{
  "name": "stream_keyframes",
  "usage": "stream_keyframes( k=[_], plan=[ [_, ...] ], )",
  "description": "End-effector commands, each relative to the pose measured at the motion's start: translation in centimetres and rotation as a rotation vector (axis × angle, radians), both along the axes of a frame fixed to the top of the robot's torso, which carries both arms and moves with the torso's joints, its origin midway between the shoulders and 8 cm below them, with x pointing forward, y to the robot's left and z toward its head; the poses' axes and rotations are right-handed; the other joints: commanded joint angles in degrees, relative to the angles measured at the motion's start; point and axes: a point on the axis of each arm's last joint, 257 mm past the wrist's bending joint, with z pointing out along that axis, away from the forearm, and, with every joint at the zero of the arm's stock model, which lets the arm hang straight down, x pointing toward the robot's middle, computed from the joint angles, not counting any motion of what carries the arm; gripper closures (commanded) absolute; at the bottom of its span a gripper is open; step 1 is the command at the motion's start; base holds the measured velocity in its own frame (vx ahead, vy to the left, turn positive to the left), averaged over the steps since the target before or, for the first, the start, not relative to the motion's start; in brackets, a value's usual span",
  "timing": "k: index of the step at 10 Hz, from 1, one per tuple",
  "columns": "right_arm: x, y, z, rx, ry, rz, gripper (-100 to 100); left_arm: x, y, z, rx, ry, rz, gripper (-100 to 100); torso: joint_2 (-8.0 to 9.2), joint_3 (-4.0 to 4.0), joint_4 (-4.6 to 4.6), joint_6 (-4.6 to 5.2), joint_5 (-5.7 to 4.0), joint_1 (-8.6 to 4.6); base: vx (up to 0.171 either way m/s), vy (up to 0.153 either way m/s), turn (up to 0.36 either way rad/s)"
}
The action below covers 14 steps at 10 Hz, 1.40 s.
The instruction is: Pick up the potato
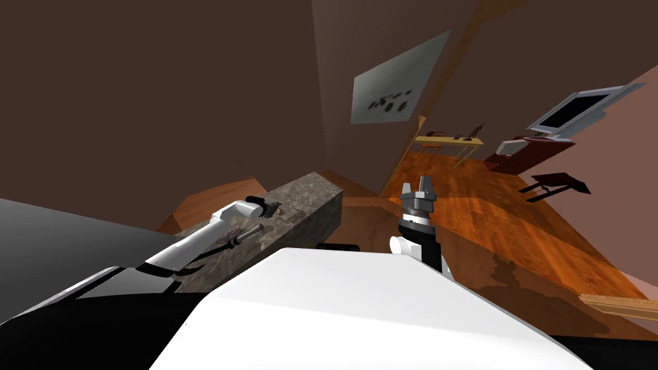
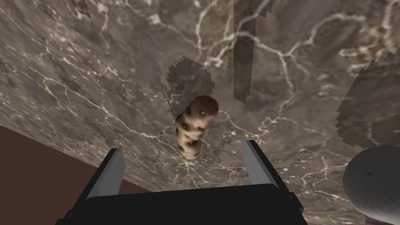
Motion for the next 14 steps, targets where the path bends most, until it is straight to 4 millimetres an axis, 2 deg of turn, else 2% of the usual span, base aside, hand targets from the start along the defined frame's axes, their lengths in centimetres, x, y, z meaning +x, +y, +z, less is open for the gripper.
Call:
stream_keyframes(
  k=[1, 4, 8, 9, 10, 11, 13, 14],
  plan=[
    [0.0, 0.0, 0.0, 0.0, 0.0, 0.0, 0, -0.9, 0.8, -0.2, 0.011, 0.04, 0.009, -100, 0.0, 0.0, 0.0, 0.0, 0.0, 0.0, -0.002, 0.004, -0.05],
    [0.0, 0.0, 0.0, 0.0, 0.0, 0.0, 0, -4.2, 3.3, -0.9, 0.045, 0.163, 0.042, -100, 0.0, 0.0, 0.0, -0.03, 0.0, -0.01, 0.005, 0.003, -0.164],
    [0.0, 0.0, 0.0, 0.0, 0.0, 0.0, 0, -7.3, 5.4, -1.0, 0.073, 0.273, 0.072, -100, -0.02, -0.01, 0.0, -0.05, 0.0, -0.01, 0.008, 0.006, -0.164],
    [0.0, 0.0, 0.0, 0.0, 0.0, 0.0, 0, -6.4, 5.1, -0.8, 0.068, 0.252, 0.067, -100, -0.03, -0.02, -0.01, -0.04, 0.0, -0.02, 0.001, 0.002, -0.029],
    [0.0, 0.0, 0.0, 0.0, 0.0, 0.0, 0, -6.6, 5.2, -0.8, 0.069, 0.258, 0.068, 0, 0.0, 0.0, 0.0, -0.08, 0.0, -0.02, 0.0, 0.0, 0.0],
    [0.0, 0.0, 0.0, 0.0, 0.0, 0.0, 0, -6.7, 5.6, -1.7, 0.066, 0.257, 0.088, -100, 0.02, 0.01, 0.01, -0.08, 0.0, -0.03, -0.015, 0.016, -0.124],
    [0.0, 0.0, 0.0, 0.0, 0.0, 0.0, 0, -7.0, 6.1, -2.9, 0.063, 0.258, 0.113, -100, 0.13, 0.07, 0.03, -0.05, 0.04, 0.11, -0.044, 0.039, -0.17],
    [0.0, 0.0, 0.0, 0.0, 0.0, 0.0, 0, -6.8, 5.9, -2.5, 0.064, 0.258, 0.104, -100, 0.17, 0.1, 0.04, -0.06, 0.04, 0.13, -0.02, 0.018, -0.031]
  ],
)
